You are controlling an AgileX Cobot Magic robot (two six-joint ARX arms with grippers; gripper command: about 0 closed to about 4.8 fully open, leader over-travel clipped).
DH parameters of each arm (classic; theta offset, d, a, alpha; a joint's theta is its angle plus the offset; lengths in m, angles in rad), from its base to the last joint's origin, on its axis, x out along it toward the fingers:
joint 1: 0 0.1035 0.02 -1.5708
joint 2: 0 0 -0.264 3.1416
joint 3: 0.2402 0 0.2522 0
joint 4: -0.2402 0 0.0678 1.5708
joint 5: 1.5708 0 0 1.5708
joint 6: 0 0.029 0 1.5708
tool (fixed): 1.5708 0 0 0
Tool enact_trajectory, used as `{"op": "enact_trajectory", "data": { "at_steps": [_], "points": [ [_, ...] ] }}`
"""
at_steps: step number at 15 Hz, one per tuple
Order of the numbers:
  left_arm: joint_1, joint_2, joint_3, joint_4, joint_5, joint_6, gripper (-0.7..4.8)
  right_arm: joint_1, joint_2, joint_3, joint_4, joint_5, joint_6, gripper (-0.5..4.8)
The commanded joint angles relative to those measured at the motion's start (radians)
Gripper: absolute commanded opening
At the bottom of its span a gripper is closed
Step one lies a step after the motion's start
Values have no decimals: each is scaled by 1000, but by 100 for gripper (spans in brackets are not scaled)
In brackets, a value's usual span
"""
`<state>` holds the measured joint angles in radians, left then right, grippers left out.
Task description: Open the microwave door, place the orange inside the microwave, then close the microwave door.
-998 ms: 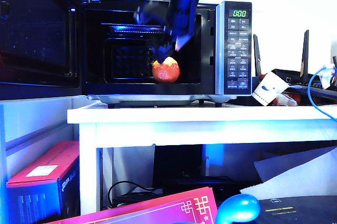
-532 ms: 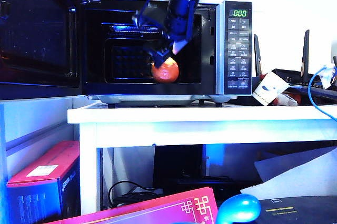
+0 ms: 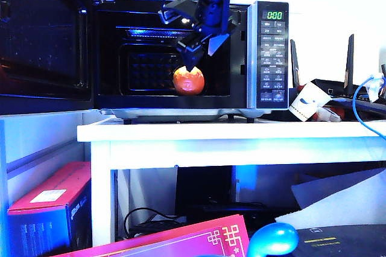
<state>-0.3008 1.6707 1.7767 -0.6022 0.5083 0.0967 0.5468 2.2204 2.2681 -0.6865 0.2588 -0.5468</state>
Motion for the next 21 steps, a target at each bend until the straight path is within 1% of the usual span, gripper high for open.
{"op": "enact_trajectory", "data": {
  "at_steps": [1,2,3,4,5,6,7,8,10,11,14,17,21],
  "points": [
    [3,-10,2,13,-8,0,237,0,-41,5,-49,-50,54,326],
    [3,-10,2,13,-8,0,237,0,-44,5,-67,-73,58,302],
    [3,-10,2,13,-8,0,237,0,-43,5,-92,-105,58,302],
    [3,-10,2,13,-8,0,237,0,-43,5,-94,-105,75,302],
    [3,-10,2,13,-7,0,237,-1,-43,5,-87,-129,76,301],
    [3,-10,2,13,-8,0,237,-4,-43,4,-71,-160,85,287],
    [3,-10,2,13,-8,0,237,-7,-43,4,-51,-175,88,230],
    [3,-10,2,13,-8,0,237,-12,-42,4,-35,-194,88,220],
    [3,-10,2,14,-8,0,237,-26,-23,4,0,-272,110,220],
    [3,-10,2,14,-8,0,237,-29,-9,4,17,-280,110,220],
    [3,-10,2,15,-8,0,237,-31,34,4,79,-277,110,220],
    [3,-10,2,18,-8,0,237,-31,66,4,158,-250,110,220],
    [3,-10,2,21,-8,0,237,-35,122,4,282,-183,109,220]
  ]
}}
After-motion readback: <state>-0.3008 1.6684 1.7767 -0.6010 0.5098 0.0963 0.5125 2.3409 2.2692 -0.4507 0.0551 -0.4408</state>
